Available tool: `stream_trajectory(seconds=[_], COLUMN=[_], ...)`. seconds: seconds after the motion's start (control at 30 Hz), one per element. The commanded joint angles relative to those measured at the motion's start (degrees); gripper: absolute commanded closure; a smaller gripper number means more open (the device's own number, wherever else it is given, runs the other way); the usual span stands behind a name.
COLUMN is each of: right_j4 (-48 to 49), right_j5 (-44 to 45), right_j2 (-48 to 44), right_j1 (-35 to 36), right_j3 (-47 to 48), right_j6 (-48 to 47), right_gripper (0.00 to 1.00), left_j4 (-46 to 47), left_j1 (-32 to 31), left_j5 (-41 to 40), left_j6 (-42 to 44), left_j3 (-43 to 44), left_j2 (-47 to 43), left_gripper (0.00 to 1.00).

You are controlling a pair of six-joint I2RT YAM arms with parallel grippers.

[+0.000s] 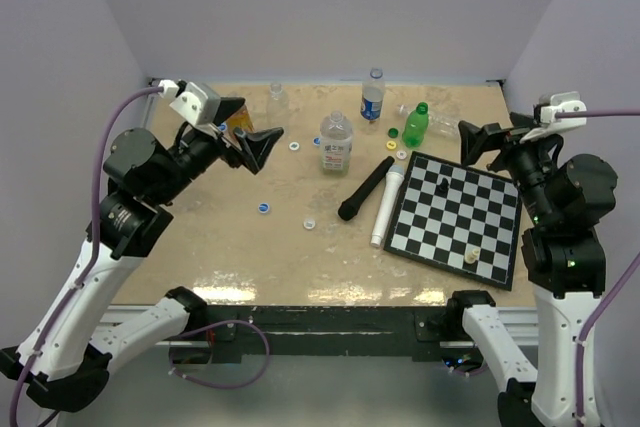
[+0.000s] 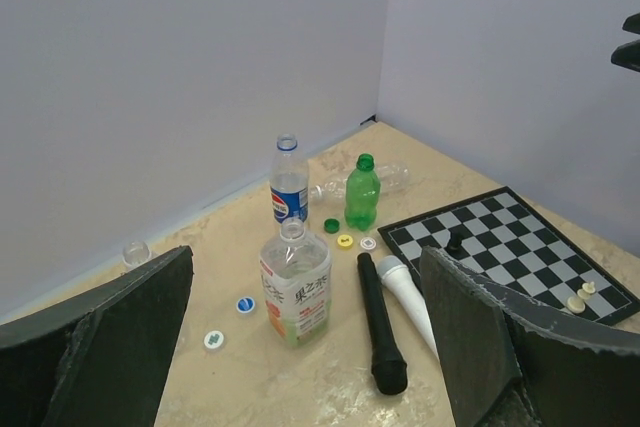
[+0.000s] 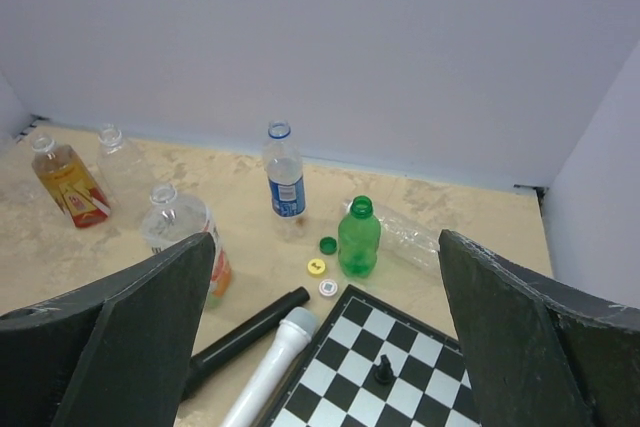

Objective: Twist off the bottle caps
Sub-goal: Reset both arms

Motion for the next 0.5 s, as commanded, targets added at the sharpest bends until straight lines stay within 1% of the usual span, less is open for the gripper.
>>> stream_trajectory(seconds=[0.0,0.3,0.47], right_j4=[2.9,2.6,3.0], right_j5=[1.5,-2.1,-2.2], right_j2=[0.6,1.7,2.4], right_j1=[-2.0,-4.5,-4.8], right_j3=[1.9,2.2,2.1], right_j6=[3.2,3.6,3.7], right_gripper=[0.02,0.02,0.02], left_j4=[3.9,5.7,6.0], left_j1=[0.4,0.4,0.4], left_j5=[1.1,1.1,1.1], left_j6=[-0.6,0.4,1.3], left_j3=[-0.6,-4.3,-6.2], left_j2=[0.6,0.1,-0.6], left_gripper=[0.00,0.00,0.00])
